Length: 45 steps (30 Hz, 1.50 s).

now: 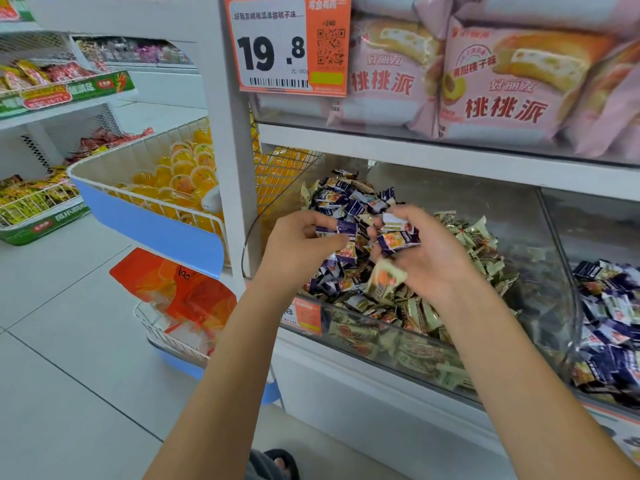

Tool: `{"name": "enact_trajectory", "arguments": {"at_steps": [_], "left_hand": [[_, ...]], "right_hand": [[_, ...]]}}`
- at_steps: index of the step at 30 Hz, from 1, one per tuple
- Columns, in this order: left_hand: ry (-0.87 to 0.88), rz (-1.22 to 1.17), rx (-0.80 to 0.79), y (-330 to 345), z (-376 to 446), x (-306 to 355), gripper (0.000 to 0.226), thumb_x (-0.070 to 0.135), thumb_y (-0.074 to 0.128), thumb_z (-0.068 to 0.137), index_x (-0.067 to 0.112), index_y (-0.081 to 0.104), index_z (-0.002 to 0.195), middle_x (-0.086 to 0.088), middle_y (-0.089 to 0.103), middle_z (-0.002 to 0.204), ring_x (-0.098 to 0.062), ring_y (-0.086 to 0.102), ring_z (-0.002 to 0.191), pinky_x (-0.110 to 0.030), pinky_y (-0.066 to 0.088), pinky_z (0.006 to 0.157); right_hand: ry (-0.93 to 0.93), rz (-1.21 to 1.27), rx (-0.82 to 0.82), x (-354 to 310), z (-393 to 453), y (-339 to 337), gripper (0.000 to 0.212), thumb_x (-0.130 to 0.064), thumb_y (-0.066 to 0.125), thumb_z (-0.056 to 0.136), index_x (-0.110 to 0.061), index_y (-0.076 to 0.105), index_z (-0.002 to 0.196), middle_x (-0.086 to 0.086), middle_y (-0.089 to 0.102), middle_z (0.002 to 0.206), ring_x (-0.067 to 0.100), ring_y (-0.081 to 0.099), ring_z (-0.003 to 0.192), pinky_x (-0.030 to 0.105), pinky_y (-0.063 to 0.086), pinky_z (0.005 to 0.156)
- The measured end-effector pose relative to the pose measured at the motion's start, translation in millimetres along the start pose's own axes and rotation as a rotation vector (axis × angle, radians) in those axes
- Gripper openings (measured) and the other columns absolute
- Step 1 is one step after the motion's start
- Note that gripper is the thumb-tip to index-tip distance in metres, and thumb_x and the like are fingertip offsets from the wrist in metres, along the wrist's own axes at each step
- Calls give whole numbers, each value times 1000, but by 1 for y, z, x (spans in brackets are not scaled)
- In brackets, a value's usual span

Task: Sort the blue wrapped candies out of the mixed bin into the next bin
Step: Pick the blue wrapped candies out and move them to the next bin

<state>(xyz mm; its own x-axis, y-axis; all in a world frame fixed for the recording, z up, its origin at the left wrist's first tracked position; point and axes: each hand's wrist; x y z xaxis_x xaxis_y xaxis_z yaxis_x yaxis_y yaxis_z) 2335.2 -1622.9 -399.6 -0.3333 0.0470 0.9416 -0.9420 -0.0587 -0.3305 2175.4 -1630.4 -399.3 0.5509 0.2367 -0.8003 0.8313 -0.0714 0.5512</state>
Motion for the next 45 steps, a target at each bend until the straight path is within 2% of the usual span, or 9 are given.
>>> {"name": "enact_trajectory", "arguments": {"at_steps": [5, 11, 15, 21, 24, 27, 34, 39, 45], "left_hand": [[14, -8, -22, 12, 0, 2, 16, 24, 73, 80, 22, 64, 93, -9, 52, 82, -16, 49, 73, -24, 40, 61], [173, -4, -68, 35, -3, 5, 26, 12, 57, 91, 28, 65, 109, -8, 60, 64, -7, 46, 53, -22, 40, 54], [290, 34, -109, 49, -2, 2, 40, 5, 42, 96, 16, 50, 134, 1, 58, 129, -5, 51, 116, -20, 43, 98], [192, -42, -331, 64, -8, 7, 68, 18, 35, 86, 24, 12, 149, 3, 11, 157, -4, 8, 143, -35, 12, 119], [174, -167, -364, 59, -13, 14, 79, 11, 40, 78, 27, 10, 149, 8, 8, 157, 9, 14, 137, -24, 18, 116], [217, -195, -319, 48, -18, 17, 70, -3, 41, 83, 30, 30, 144, 14, 31, 147, 8, 28, 131, -19, 31, 106], [368, 340, -251, 17, -31, -2, 22, 10, 55, 90, 25, 67, 102, 13, 67, 97, 6, 59, 88, -3, 41, 71], [332, 530, -201, -7, -42, -12, 15, 22, 58, 89, 27, 71, 97, 16, 68, 85, 5, 61, 72, -19, 50, 67], [260, 653, -171, -28, -42, -21, 18, 17, 57, 90, 10, 73, 85, -5, 71, 82, -20, 64, 77, -37, 51, 73]], "right_hand": [[-32, 62, 34, -4, -5, -5, 9, -6, 52, 89, -9, 60, 87, 6, 61, 78, 16, 58, 74, 28, 48, 69], [-81, -194, 121, 15, -2, 0, 23, -14, 46, 94, -14, 65, 107, 9, 67, 103, 18, 62, 82, 29, 51, 64], [-56, -42, 59, 20, -6, 5, 29, -35, 45, 98, -21, 57, 121, 1, 63, 117, 15, 61, 101, 34, 54, 71], [-87, 154, 50, 27, -6, 4, 32, -15, 49, 96, -20, 57, 126, -3, 64, 118, 11, 63, 104, 21, 52, 69], [-96, 113, 65, 15, -15, 2, 29, -3, 53, 92, -14, 63, 117, 1, 69, 110, 12, 68, 93, 21, 54, 61], [-154, -17, 136, -4, -27, 1, 24, -1, 57, 90, -14, 67, 108, 2, 67, 103, 14, 65, 90, 23, 51, 59], [-516, -630, 373, -49, -78, -42, 10, -14, 65, 88, -22, 69, 90, -6, 64, 78, 7, 60, 62, 32, 49, 76], [-593, -869, 618, -70, -96, -96, 20, -7, 59, 89, -16, 67, 104, -6, 60, 75, 14, 54, 56, 28, 43, 60], [-330, -1042, 600, -67, -85, -122, 26, -3, 58, 87, -24, 68, 99, 7, 66, 111, 20, 60, 90, 35, 48, 79]]}}
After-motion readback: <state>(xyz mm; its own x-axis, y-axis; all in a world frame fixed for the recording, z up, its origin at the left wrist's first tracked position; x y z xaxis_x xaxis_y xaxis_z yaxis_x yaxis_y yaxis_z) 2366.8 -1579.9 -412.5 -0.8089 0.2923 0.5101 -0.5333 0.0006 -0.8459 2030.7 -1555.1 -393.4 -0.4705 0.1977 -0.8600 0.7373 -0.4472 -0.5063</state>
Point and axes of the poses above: each hand's wrist, its own z-axis towards the middle knuckle, its own y-axis out of the palm, x = y × z
